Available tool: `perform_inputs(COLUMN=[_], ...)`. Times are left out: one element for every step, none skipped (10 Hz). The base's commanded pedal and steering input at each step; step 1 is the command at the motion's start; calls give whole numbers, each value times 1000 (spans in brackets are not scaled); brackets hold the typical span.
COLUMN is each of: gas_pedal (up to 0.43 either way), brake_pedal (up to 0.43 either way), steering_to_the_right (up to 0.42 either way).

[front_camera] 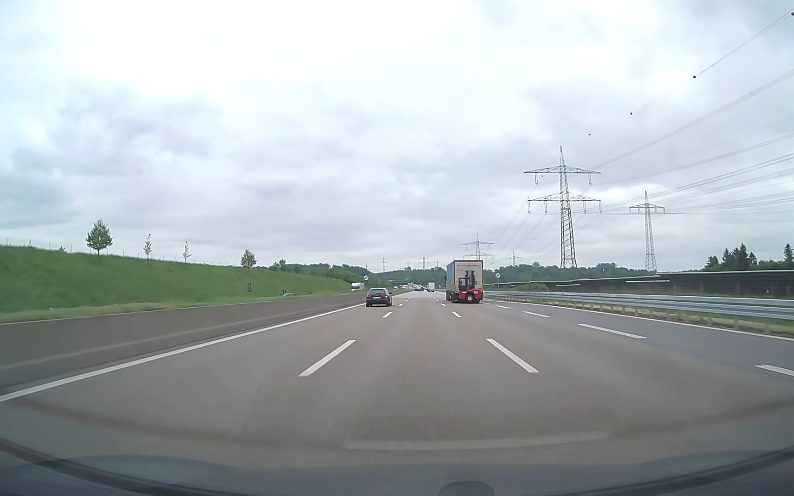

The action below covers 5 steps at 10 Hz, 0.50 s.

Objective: Follow the waypoints while adhering to traffic rules and regulations

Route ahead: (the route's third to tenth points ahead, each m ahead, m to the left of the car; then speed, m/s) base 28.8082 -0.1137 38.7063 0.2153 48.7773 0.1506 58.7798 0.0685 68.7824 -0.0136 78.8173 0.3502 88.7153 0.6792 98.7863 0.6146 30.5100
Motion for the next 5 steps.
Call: perform_inputs(gas_pedal=[441,449,461,461,461], brake_pedal=[0,0,0,0,0], steering_to_the_right=[-1,-1,-1,-1,-1])
